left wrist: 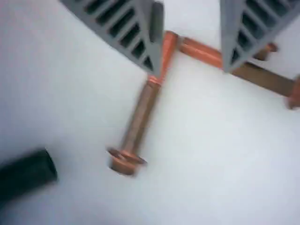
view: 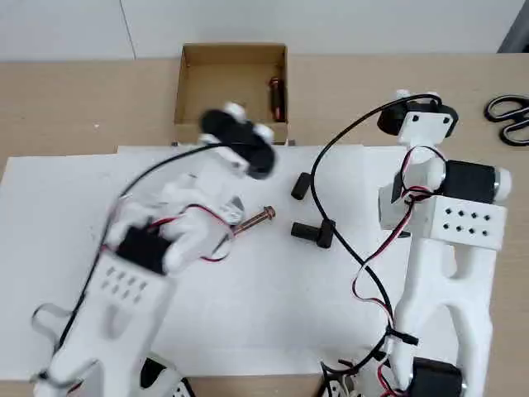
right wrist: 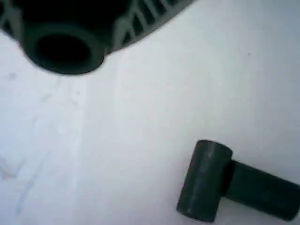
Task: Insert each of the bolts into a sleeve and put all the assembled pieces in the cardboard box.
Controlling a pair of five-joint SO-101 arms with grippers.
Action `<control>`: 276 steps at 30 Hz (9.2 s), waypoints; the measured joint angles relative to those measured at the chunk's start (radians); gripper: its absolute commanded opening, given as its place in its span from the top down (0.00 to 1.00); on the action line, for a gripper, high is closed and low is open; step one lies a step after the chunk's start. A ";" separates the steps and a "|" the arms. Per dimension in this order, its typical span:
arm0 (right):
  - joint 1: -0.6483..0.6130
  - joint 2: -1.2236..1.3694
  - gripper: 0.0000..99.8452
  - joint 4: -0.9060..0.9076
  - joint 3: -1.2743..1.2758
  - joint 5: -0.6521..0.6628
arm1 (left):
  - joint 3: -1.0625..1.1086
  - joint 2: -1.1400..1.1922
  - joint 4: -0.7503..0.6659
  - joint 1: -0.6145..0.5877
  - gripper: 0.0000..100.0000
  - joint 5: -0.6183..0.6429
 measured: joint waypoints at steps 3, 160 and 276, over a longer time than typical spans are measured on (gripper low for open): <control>0.000 0.000 1.00 0.000 0.031 0.000 | -0.038 0.126 0.000 0.037 0.91 -0.025; -0.922 -1.427 1.00 -0.767 1.343 -0.043 | 0.816 -1.206 -0.404 -0.112 0.99 0.921; -0.643 -1.425 1.00 -0.858 1.392 -0.009 | 0.815 -1.212 -0.198 -0.104 0.99 0.451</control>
